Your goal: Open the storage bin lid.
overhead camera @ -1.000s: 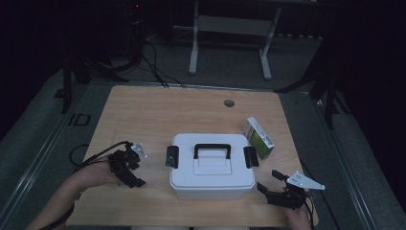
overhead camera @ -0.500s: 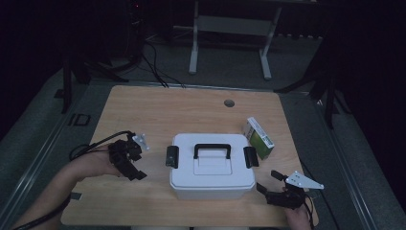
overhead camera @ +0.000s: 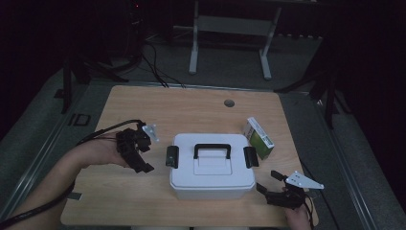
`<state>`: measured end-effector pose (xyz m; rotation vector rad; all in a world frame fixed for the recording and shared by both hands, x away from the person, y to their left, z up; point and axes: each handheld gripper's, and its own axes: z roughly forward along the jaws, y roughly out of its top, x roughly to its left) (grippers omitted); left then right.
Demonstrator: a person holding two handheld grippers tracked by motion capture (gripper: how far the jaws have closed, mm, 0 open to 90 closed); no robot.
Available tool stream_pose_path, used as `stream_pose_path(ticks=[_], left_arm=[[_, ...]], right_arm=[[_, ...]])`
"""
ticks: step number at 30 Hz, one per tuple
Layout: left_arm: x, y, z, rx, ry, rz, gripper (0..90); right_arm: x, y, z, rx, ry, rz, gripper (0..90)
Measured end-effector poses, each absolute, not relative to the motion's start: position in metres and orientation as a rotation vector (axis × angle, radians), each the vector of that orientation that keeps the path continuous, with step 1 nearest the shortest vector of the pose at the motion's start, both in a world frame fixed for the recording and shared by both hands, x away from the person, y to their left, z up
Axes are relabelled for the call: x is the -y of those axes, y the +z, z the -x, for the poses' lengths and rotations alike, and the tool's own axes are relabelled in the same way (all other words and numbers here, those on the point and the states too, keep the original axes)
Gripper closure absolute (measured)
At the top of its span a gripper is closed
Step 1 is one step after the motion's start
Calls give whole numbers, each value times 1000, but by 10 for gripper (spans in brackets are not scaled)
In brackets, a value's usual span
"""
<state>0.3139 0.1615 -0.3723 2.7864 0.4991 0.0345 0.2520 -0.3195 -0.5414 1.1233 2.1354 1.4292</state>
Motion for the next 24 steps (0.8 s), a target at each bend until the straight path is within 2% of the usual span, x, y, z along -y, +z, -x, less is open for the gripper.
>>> stream_pose_path(ticks=[24], left_arm=[[-99, -356, -334, -367, 20, -2823, 289]], right_arm=[[318, -542, -252, -2154, 1425, -1115, 136]])
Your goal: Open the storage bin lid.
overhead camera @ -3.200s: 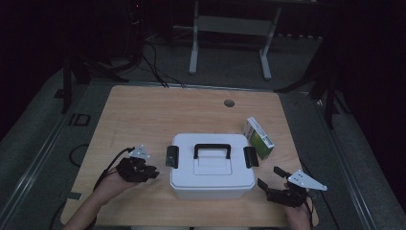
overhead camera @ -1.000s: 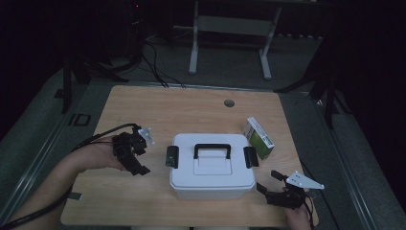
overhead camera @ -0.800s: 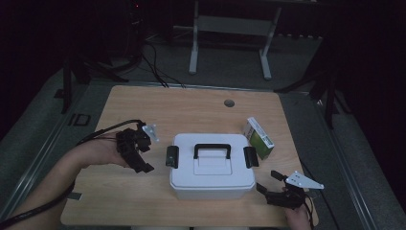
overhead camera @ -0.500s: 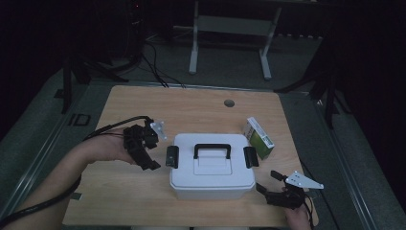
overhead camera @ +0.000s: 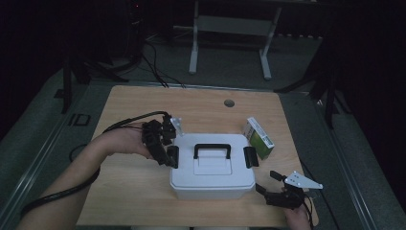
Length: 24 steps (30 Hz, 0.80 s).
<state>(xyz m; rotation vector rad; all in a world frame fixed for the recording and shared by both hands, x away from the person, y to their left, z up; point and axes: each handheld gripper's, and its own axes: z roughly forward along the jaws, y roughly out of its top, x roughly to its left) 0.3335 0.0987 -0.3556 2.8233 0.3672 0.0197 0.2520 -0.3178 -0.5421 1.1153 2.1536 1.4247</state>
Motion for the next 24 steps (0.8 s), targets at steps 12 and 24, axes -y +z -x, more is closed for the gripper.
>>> stream_pose_path(ticks=[12, 24], left_arm=[[-64, -355, -346, -315, 4, -2865, 304], [-30, -355, -358, -259, 20, -2909, 324]], right_arm=[[317, -543, -252, -2165, 1417, -1103, 136], [318, -544, -253, -2173, 1425, -1096, 135]])
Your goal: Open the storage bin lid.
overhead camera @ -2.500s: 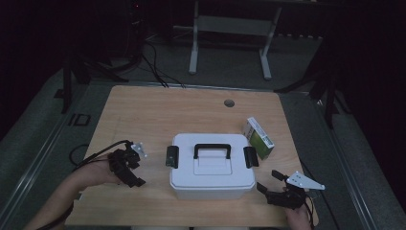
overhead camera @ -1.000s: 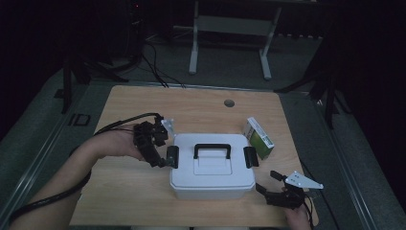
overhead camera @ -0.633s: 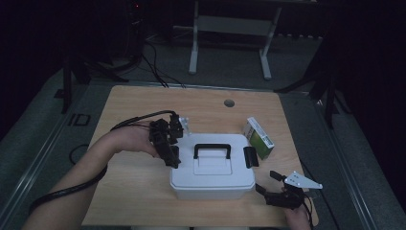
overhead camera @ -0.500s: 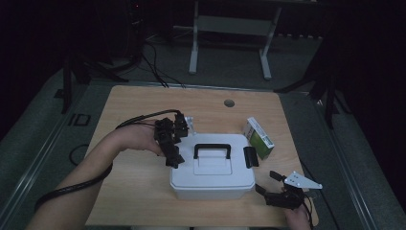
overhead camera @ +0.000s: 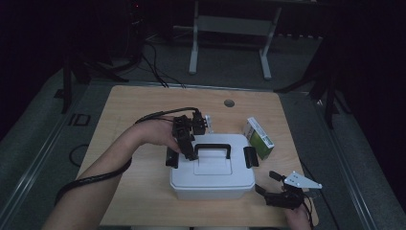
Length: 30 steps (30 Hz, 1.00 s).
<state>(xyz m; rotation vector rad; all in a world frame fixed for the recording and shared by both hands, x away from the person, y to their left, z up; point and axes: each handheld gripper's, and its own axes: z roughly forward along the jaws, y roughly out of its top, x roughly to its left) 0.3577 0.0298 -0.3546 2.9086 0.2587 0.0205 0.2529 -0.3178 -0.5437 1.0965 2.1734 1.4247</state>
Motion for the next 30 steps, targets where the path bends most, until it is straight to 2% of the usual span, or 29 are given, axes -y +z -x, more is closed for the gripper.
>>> stream_pose_path(ticks=[6, 14, 30], left_arm=[[-14, -354, -362, -228, 13, -2910, 360], [0, -355, -365, -193, 18, -2933, 364], [16, -354, -368, -141, -38, -2972, 631]], right_arm=[[319, -544, -253, -2175, 1433, -1097, 135], [318, -544, -253, -2181, 1433, -1094, 135], [318, -544, -253, -2188, 1440, -1087, 136]])
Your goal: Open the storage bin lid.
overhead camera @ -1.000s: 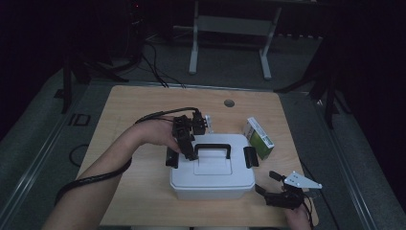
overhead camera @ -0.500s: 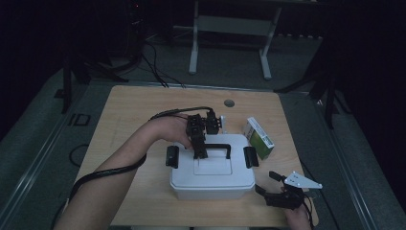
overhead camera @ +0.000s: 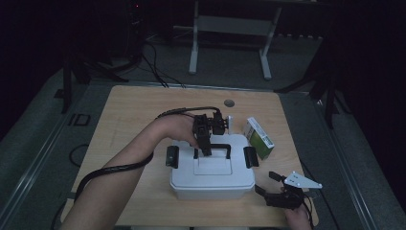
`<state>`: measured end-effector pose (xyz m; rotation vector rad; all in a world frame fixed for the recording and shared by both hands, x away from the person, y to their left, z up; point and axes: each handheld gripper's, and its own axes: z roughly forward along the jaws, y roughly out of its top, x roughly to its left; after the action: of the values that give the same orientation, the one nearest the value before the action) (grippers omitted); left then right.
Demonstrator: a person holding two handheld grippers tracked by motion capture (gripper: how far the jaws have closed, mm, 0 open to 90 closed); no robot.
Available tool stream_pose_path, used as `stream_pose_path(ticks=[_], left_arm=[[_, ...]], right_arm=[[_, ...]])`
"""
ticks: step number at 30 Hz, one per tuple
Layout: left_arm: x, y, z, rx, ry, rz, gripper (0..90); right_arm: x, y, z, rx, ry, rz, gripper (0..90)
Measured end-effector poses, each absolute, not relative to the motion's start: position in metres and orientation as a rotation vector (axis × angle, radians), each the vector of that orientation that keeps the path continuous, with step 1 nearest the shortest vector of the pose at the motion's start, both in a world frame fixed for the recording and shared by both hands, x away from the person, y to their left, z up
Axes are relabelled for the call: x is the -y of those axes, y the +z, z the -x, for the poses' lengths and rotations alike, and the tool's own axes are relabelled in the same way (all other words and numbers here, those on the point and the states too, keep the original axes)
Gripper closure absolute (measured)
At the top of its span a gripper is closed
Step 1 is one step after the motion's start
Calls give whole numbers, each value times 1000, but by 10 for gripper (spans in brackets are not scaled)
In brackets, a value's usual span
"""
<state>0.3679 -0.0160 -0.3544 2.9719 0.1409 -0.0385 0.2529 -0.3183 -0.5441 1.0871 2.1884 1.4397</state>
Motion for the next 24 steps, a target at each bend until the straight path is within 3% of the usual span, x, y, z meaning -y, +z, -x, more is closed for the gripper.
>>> stream_pose_path(ticks=[7, 17, 24], left_arm=[[21, -357, -368, -152, -44, -2997, 677], [27, -360, -365, -101, -80, -3027, 831], [28, -360, -365, -107, -103, -3035, 841]], right_arm=[[319, -544, -253, -2189, 1443, -1086, 136], [319, -544, -253, -2189, 1445, -1085, 136], [319, -544, -253, -2189, 1448, -1087, 136]])
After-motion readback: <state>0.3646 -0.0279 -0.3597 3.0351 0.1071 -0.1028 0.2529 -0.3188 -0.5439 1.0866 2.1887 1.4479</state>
